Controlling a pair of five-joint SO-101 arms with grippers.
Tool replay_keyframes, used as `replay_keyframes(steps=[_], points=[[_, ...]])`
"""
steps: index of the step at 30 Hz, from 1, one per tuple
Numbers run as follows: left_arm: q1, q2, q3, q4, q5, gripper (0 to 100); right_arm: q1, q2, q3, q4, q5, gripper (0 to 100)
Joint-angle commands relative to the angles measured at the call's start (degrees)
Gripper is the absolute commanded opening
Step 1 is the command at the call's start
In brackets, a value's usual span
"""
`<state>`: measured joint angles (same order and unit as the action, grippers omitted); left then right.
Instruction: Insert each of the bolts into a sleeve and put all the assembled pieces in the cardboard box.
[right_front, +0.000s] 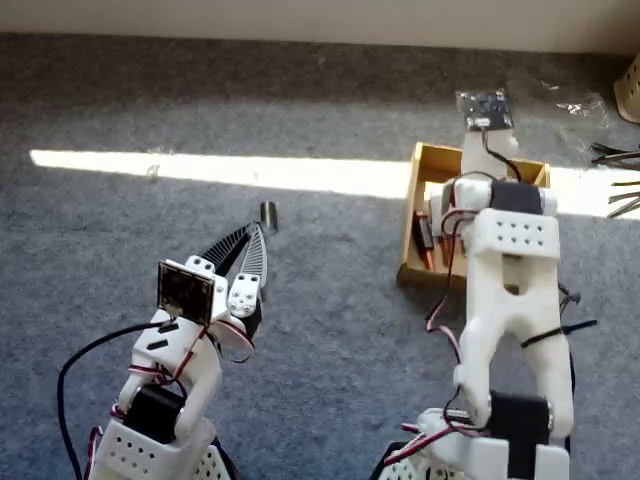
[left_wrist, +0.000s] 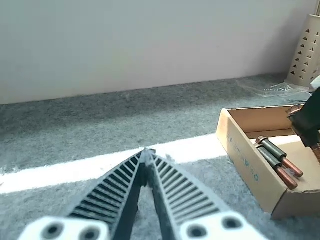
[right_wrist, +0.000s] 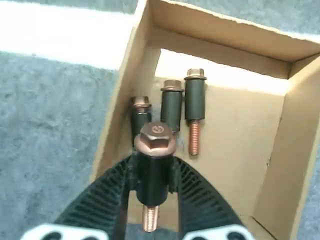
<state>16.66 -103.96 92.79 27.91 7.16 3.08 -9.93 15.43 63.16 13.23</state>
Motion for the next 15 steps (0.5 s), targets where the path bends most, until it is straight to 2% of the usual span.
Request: replay_keyframes(steps=[1, 5, 10, 15], points=[[-0.6, -0.7, -0.6, -0.2, -0.2, 2, 4.0, 7.2, -7.1, -5.7, 0.9, 0.7], [-0.6, -0.7, -0.6, -0.2, -0.2, 2, 6.9, 13.8, -10.4, -7.9, 1.1, 0.7], [-0.6, -0.7, -0.6, -0.2, -0.2, 2, 7.7, 17.3, -13.1, -7.9, 9.1, 0.7], [-0.6, -0.7, -0.6, -0.2, -0.2, 2, 7.7, 19.1, -14.1, -8.2, 10.0, 0.7]])
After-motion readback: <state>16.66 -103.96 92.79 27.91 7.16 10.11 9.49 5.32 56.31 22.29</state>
